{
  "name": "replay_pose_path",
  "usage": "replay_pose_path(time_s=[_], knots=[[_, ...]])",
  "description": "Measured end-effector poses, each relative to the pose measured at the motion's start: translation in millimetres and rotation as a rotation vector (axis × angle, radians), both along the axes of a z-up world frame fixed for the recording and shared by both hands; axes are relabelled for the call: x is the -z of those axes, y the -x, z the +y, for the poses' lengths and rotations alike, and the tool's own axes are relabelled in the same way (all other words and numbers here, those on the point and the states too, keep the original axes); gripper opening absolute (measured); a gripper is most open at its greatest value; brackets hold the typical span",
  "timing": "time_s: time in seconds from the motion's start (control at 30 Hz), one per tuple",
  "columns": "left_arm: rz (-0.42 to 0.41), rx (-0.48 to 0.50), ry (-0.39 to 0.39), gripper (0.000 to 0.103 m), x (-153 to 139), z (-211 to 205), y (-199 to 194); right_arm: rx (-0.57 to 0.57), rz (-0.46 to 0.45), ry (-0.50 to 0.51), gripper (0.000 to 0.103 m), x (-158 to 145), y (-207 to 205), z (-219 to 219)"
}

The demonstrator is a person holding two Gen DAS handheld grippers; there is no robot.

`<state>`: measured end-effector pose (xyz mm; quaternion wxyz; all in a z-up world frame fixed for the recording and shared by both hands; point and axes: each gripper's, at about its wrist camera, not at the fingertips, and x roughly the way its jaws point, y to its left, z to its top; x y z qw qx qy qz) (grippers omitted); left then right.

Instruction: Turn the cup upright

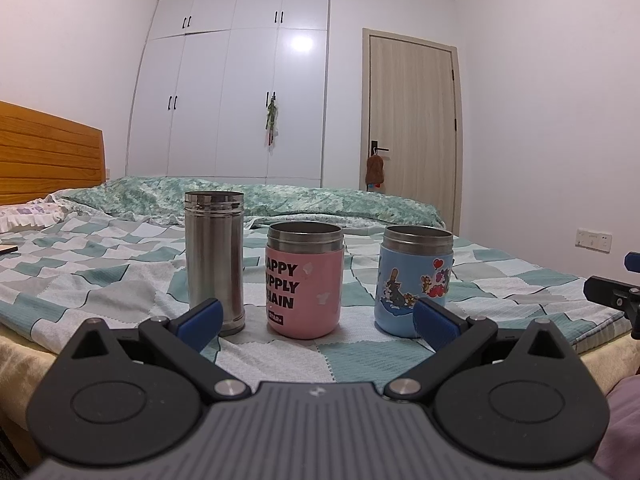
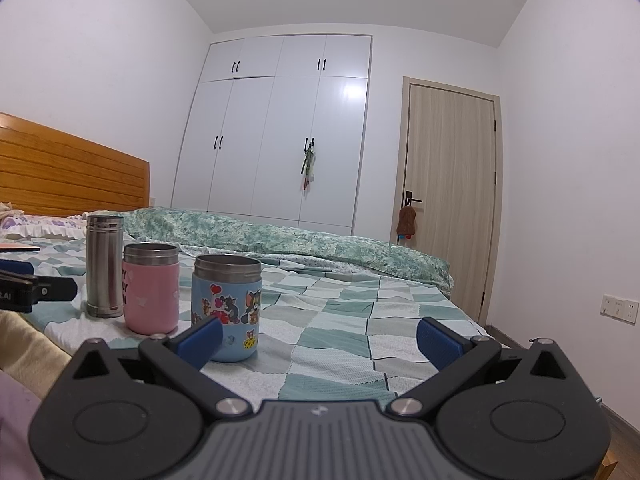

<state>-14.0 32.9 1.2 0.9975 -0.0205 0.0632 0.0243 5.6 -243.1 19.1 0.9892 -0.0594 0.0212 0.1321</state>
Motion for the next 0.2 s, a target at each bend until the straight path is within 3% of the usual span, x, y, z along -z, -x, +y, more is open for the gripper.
replay_pose_path(time_s=[0.2], knots=[[0.001, -0.001, -0.004, 0.103, 0.3, -0.5, 0.8, 0.000, 0.000, 0.000, 0.103, 0.1, -0.4, 0.1]])
